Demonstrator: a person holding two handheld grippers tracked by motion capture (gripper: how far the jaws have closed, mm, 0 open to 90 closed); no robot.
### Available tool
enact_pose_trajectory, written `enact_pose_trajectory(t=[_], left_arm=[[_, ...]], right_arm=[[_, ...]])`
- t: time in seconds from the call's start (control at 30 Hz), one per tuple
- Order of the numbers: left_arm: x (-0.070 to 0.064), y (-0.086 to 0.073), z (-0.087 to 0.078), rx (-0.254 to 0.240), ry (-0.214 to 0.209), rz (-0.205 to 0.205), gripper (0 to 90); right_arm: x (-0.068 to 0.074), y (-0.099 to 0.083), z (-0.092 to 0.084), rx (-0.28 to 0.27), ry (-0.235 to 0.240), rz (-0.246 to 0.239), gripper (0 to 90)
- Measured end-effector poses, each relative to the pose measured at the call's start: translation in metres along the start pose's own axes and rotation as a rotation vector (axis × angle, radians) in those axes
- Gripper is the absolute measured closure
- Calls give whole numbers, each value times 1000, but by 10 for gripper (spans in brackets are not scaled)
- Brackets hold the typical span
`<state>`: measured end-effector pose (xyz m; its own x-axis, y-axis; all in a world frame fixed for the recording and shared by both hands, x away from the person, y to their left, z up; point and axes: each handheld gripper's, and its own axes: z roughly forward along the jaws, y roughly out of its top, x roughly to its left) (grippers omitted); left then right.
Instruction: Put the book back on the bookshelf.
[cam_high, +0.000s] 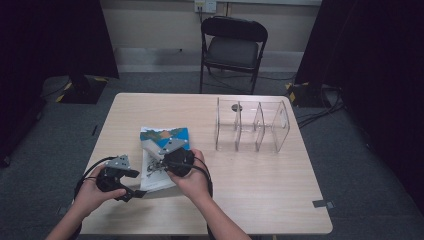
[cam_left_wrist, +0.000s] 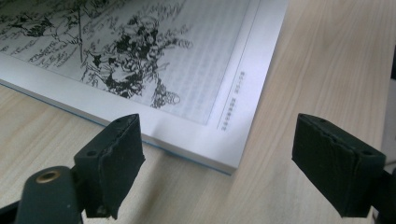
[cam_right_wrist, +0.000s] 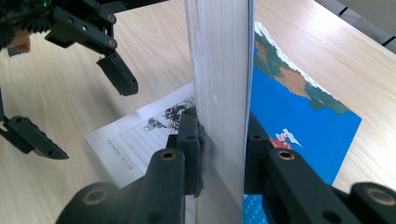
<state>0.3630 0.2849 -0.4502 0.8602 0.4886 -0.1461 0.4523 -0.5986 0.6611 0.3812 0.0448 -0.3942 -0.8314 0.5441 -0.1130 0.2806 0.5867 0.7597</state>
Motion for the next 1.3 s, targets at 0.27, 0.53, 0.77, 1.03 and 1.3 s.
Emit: enact_pose_trajectory(t=[0.27,0.53,0.77,1.03,1.3], left_arm=[[4,-4,0,-6,-9,-11,162],[4,-6,7,22,-11,-1,163],[5,-8,9,32,-4,8,166],[7,-11,11,38,-5,8,164],[10,-15,14,46,-2,6,170]], right_arm=[[-8,13,-5,22,6,2,752],[-17,24,-15,34,9,26,752],[-20,30,-18,43,11,30,752],[-24,35,-20,53,12,41,752],[-24,37,-20,56,5,50,751]])
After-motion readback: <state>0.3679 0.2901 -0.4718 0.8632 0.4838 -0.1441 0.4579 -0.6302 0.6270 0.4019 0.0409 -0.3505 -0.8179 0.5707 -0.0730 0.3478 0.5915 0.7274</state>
